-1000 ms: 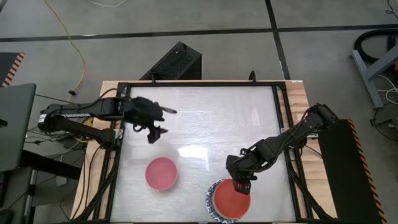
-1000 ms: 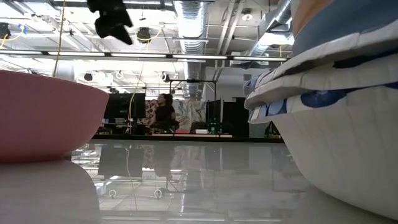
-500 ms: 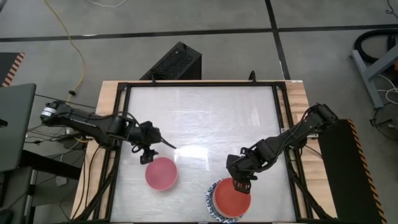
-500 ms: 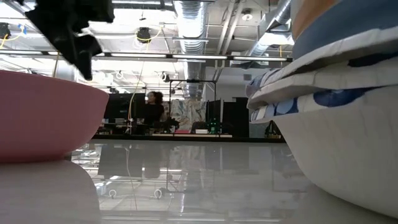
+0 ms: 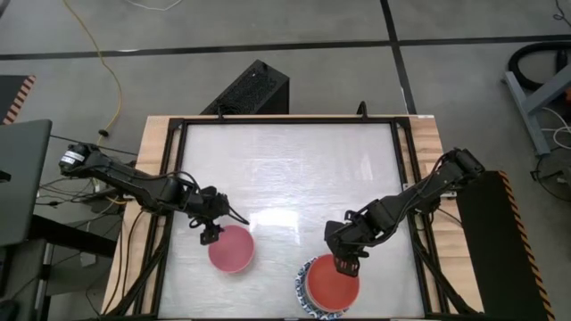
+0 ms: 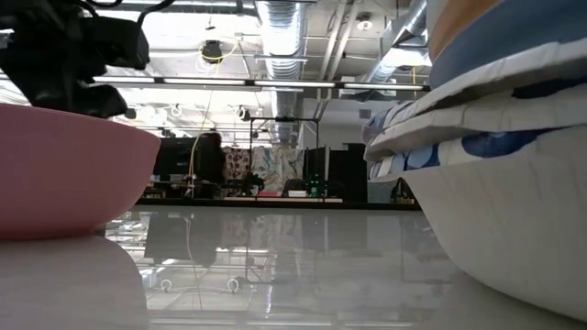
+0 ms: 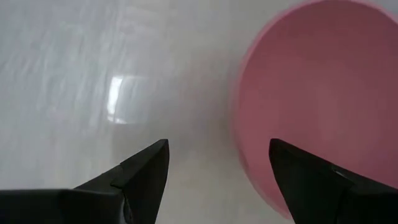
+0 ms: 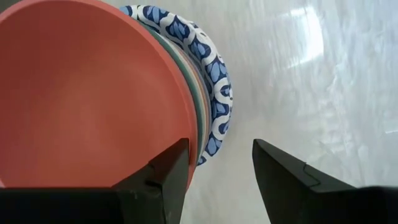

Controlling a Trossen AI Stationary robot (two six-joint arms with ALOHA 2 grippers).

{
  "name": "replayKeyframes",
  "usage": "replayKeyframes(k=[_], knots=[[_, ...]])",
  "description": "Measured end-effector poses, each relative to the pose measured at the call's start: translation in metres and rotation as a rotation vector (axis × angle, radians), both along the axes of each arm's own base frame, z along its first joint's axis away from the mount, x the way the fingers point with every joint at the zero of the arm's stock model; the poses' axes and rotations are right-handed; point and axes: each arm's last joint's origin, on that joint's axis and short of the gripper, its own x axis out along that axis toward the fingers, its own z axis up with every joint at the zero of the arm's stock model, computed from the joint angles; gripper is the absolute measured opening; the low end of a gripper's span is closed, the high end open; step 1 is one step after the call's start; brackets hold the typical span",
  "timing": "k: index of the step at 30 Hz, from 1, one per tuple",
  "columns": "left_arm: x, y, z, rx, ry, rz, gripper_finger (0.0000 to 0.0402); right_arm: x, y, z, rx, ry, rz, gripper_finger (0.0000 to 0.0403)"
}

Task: Nest bowls inside each other
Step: Stack the pink bowl onto the orange bowl

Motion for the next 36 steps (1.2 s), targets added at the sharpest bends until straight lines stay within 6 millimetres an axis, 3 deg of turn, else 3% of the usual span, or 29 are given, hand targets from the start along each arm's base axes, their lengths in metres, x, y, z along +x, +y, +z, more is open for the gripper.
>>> replayKeyframes(k=[7, 13, 18, 24, 27, 36], knots=[[-0.004, -0.001, -0.010, -0.052, 0.033, 0.004, 0.0255, 0.000, 0.000, 0.000, -0.012, -0.008, -0.014, 0.0194], [-0.009, -0.002, -0.028, -0.131, 0.065, -0.007, 0.0216, 0.000, 0.000, 0.000, -0.009, -0.005, -0.025, 0.0194], [-0.008, -0.002, -0.029, -0.128, 0.058, 0.015, 0.0153, 0.001, 0.000, 0.000, -0.004, -0.006, -0.039, 0.0193], [-0.007, -0.001, -0.028, -0.117, 0.037, 0.039, 0.0044, 0.002, -0.003, 0.003, -0.013, -0.009, -0.061, 0.0193], [-0.006, 0.001, -0.028, -0.093, 0.024, 0.127, 0.0008, 0.006, -0.009, 0.015, -0.055, -0.050, -0.106, 0.0193], [0.002, 0.018, -0.023, 0.017, -0.066, 0.356, 0.0002, 0.016, -0.039, 0.074, -0.149, -0.204, -0.232, 0.0193]])
